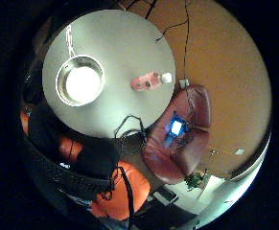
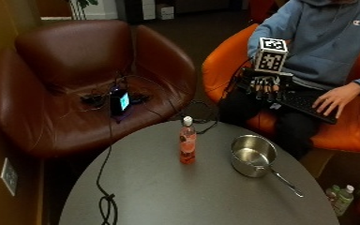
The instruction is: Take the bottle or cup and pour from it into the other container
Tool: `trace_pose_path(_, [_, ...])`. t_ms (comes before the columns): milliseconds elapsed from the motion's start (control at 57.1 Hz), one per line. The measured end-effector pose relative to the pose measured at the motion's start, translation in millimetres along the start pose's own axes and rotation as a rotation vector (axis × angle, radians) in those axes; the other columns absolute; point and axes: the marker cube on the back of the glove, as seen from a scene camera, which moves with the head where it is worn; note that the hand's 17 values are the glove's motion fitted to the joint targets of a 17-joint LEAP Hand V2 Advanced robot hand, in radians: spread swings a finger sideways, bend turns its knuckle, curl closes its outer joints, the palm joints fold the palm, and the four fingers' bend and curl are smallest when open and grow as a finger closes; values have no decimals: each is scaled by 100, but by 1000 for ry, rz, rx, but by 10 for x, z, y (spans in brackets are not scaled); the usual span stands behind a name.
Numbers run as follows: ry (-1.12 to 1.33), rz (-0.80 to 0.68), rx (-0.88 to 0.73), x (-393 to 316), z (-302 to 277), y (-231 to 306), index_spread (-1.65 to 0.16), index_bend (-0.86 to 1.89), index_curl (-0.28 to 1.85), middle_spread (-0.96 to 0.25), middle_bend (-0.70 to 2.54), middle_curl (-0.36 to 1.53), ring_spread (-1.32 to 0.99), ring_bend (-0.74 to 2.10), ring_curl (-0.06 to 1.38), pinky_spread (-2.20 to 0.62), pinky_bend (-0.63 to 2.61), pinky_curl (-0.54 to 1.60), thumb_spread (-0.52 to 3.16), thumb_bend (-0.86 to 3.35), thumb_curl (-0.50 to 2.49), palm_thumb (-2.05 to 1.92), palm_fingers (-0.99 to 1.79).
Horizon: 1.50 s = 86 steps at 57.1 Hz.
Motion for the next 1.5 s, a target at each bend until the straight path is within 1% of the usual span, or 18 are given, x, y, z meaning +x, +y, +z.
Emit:
trace_pose_path(70, [-1, 0, -1, 27, -2, -15, -28, 13, 6, -11, 19, 7, -6, 30, 8, 15, 43, 14, 57, 23, 12, 43, 20])
trace_pose_path(140, [5, -2, -3, 66, -12, -28, -34, 15, 9, -13, 19, 11, -7, 31, 11, 19, 44, 18, 72, 20, 15, 46, 18])
trace_pose_path(332, [-8, 5, 4, 188, -56, -40, -40, 15, 15, -15, 19, 18, -8, 33, 16, 23, 45, 24, 91, 11, 21, 51, 15])
trace_pose_path(735, [-24, -12, -11, 559, -14, -164, -42, 16, 22, -16, 18, 25, -8, 35, 22, 23, 44, 29, 99, -2, 29, 59, 13])
trace_pose_path(997, [-43, 1, 11, 996, -37, -317, -42, 16, 24, -17, 18, 27, -8, 34, 24, 23, 43, 31, 100, -2, 31, 60, 13])
trace_pose_path(1207, [-57, 63, 25, 1441, -60, -388, -42, 16, 26, -17, 18, 28, -8, 33, 25, 23, 42, 33, 100, -3, 32, 60, 14])
trace_pose_path(1330, [-132, 115, 63, 1752, 15, -456, -42, 16, 26, -16, 18, 28, -8, 32, 26, 23, 42, 33, 100, -3, 32, 60, 14])
trace_pose_path(1505, [-226, 182, 57, 2122, 168, -464, -42, 15, 26, -15, 18, 28, -8, 33, 27, 23, 42, 34, 100, -2, 33, 60, 13])
